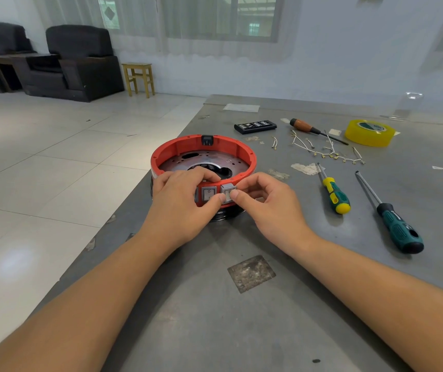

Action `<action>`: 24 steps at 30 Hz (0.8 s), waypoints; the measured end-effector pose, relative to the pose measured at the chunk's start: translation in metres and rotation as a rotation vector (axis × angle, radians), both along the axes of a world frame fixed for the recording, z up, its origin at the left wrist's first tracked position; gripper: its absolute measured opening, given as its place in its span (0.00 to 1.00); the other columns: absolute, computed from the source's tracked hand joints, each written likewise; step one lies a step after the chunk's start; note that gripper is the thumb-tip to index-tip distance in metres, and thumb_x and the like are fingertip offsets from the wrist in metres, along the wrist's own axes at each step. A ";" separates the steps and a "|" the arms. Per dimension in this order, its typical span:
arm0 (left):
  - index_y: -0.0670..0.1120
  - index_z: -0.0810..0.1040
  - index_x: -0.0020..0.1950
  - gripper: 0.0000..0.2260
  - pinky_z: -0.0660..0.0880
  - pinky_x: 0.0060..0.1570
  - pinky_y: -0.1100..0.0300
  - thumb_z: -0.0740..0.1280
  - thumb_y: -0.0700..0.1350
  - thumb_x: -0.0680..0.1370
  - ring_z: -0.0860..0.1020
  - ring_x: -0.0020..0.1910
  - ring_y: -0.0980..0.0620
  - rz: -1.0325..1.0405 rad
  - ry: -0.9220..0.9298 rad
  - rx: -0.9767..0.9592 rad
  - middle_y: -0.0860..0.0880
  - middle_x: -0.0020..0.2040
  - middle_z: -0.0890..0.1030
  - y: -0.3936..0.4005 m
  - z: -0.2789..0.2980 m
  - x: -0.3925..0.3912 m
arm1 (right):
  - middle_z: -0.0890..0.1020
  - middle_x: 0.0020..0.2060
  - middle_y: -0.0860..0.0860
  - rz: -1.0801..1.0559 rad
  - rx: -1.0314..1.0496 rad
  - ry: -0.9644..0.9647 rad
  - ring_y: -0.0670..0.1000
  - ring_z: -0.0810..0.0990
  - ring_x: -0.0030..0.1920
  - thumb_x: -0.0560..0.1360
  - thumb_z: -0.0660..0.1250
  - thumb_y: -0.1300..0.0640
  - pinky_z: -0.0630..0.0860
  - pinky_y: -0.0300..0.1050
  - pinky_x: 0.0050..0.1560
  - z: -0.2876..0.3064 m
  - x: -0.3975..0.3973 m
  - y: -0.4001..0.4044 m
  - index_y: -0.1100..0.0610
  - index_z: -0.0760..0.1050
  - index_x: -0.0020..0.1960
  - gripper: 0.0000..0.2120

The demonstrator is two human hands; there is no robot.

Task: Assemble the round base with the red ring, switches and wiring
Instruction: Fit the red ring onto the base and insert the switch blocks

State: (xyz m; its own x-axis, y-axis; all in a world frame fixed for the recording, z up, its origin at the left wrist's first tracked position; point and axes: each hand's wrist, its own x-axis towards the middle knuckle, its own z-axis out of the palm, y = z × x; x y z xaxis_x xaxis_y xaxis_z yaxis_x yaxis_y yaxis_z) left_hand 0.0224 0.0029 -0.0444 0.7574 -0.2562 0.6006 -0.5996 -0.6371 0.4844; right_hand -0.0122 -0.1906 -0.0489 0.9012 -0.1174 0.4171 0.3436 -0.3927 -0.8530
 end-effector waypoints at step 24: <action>0.57 0.78 0.58 0.13 0.62 0.62 0.54 0.69 0.53 0.74 0.59 0.60 0.83 -0.068 -0.053 -0.016 0.69 0.49 0.73 0.010 -0.003 0.012 | 0.79 0.49 0.42 0.151 -0.723 -0.205 0.38 0.77 0.43 0.76 0.70 0.50 0.75 0.40 0.46 0.029 0.037 -0.025 0.50 0.80 0.60 0.13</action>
State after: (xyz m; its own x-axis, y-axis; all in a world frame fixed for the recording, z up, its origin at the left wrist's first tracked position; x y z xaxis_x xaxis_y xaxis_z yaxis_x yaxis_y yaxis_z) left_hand 0.0346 0.0125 -0.0475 0.7058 -0.2959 0.6436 -0.6661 -0.5865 0.4608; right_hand 0.0246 -0.2152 -0.0198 0.7824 0.3664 0.5037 0.5614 -0.7651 -0.3154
